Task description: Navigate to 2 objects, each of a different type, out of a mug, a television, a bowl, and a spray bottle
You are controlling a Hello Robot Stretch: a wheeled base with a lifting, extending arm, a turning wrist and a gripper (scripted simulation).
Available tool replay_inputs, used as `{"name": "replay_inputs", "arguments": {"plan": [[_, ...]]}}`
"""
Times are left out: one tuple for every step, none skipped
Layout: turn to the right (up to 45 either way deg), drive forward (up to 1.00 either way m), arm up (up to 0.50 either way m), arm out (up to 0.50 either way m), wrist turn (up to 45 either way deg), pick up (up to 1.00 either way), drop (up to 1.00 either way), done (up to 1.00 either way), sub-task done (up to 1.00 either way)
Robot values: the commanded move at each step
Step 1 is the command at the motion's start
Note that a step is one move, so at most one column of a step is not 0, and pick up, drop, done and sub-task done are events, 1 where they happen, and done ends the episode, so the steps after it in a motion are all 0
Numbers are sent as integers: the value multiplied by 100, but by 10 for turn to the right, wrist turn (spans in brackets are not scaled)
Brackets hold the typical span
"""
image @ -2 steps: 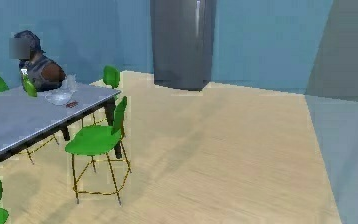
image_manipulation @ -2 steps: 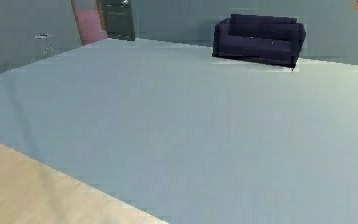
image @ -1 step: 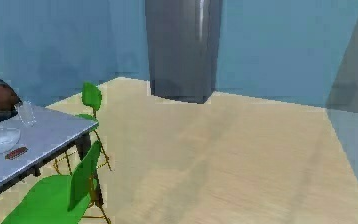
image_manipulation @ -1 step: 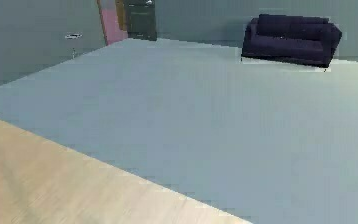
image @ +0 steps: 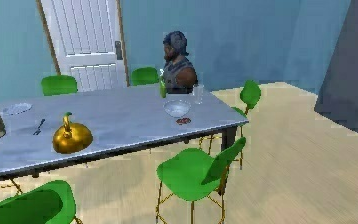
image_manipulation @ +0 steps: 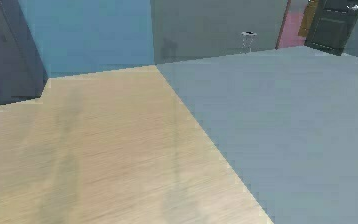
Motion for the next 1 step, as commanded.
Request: {"name": "replay_inputs", "arguments": {"plan": [[0,0,0,0,0,0,0,100,0]]}}
